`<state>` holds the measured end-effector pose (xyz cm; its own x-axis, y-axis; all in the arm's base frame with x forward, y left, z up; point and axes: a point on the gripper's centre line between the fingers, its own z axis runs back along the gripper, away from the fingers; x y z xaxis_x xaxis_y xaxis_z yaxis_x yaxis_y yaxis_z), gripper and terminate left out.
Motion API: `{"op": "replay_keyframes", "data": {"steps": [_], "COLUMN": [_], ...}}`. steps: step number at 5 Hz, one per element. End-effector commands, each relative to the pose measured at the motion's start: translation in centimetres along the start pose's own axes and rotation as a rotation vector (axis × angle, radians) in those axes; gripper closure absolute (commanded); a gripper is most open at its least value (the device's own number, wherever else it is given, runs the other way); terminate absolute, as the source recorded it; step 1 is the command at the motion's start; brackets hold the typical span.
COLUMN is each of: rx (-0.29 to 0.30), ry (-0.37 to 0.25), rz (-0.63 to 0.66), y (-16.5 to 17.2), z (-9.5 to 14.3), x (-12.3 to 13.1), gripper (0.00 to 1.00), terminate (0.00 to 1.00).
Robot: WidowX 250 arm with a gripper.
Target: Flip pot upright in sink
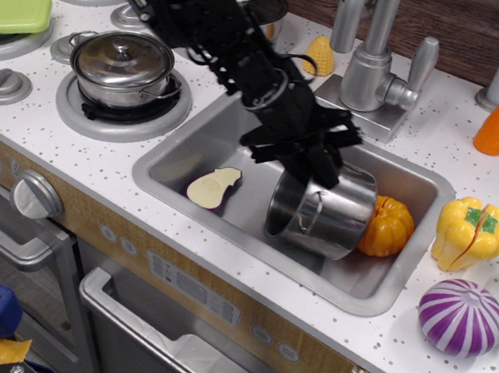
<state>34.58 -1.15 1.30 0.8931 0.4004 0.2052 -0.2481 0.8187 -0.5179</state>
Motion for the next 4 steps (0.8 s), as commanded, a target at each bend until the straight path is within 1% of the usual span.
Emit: {"op": "replay_keyframes", "data": {"steps": [1,2,3,4], "rx": [0.125,0.233,0.278,0.269], "ry": [-0.031,-0.002,0.026,0.038], "rz": [-0.028,-0.038,-0.058,-0.072], "y": [-0.51,-0.84,-0.60,-0.25], "z": [0.92,0.95,1.23,1.28], "x": [0.72,0.58,0.59,0.59], "gripper": [1.00,1.00,1.00,1.00], "terminate": [0.00,0.00,0.00,0.00]}}
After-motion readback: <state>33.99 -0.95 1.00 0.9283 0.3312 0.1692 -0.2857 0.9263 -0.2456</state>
